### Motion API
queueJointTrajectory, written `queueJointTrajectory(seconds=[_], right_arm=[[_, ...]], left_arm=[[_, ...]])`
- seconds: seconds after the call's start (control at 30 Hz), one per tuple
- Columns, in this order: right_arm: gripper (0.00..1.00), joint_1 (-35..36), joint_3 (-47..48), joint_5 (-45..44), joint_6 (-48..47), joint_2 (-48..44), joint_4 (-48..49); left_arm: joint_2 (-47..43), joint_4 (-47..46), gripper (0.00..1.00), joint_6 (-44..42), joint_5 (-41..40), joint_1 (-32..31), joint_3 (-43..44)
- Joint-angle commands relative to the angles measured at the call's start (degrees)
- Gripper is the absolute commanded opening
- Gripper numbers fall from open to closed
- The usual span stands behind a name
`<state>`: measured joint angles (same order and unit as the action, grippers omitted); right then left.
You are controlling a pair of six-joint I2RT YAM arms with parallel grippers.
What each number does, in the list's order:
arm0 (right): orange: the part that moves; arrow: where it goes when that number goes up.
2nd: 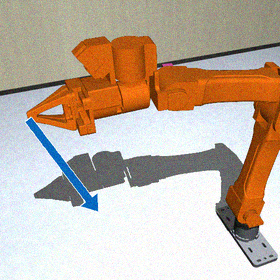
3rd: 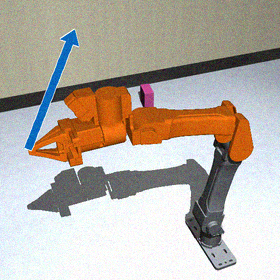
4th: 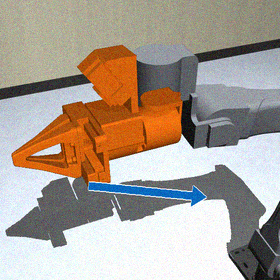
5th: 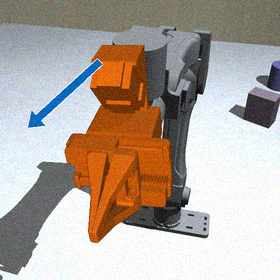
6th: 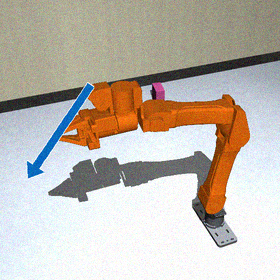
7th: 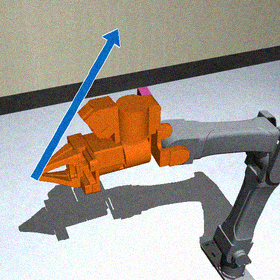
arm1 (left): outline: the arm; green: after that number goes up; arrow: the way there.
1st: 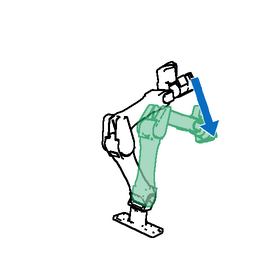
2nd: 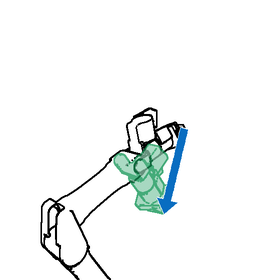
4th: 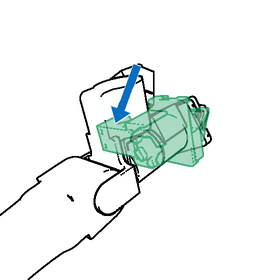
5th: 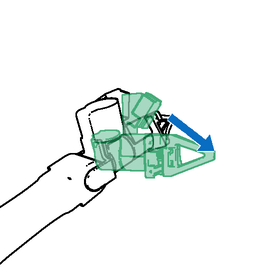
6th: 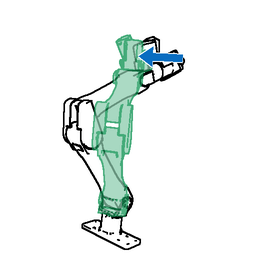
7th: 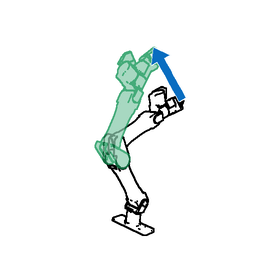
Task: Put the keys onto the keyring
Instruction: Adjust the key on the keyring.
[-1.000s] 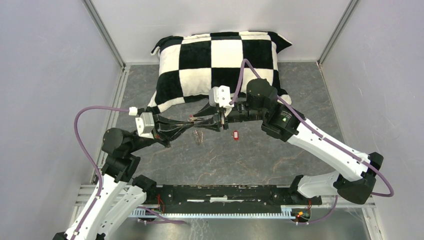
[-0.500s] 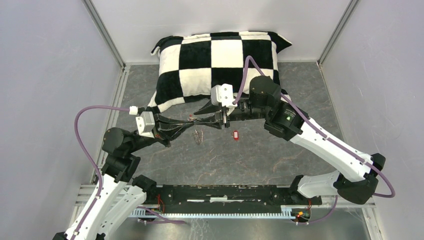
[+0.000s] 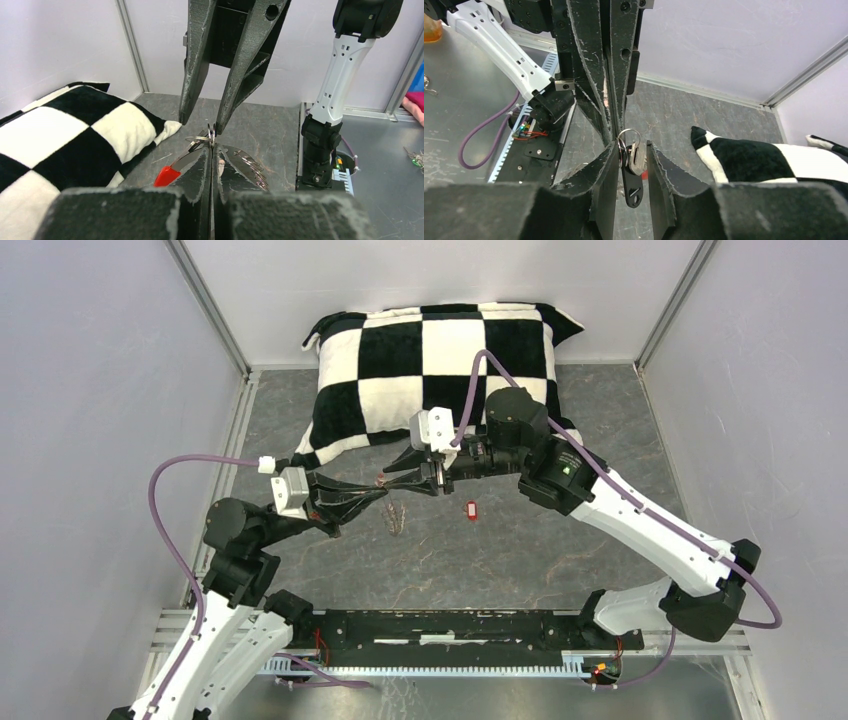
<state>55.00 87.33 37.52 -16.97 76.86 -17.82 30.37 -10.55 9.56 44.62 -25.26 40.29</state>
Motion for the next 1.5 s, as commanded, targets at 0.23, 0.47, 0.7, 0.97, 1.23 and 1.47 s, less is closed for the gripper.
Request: queueJointTrajectory(seconds=[0.23, 0.47, 0.7, 0.97, 1.23, 1.47], right_arm=[[0.16, 0.0, 3.7, 3.7, -1.1, 1.4, -1.4], [0.0, -0.1, 4.2, 2.3, -2.1, 1.4, -3.5], [0.0, -0.7, 4.3, 1.2, -0.5, 1.6, -4.8], [0.0, -1.8, 5.1, 2.2, -0.1, 0.9, -6.3], [0.0, -2.1, 3.4, 7.9, 0.9, 0.7, -7.8], [0.0, -2.1, 1.5, 14.6, 2.0, 0.7, -7.7]], left_arm=[[-0.3, -1.4, 0.02, 1.3, 0.8, -0.2, 0.2], [-0.2, -1.2, 0.02, 1.2, 0.4, -0.1, 0.2], [-0.1, 0.5, 0.16, 0.0, -0.1, -0.2, 0.3], [-2.3, 14.0, 0.43, -12.7, 4.5, -0.2, 4.3], [-2.4, 32.9, 0.46, -30.6, 3.2, -0.2, 11.0], [1.5, 30.8, 0.49, -35.9, 3.7, -0.1, 11.1]])
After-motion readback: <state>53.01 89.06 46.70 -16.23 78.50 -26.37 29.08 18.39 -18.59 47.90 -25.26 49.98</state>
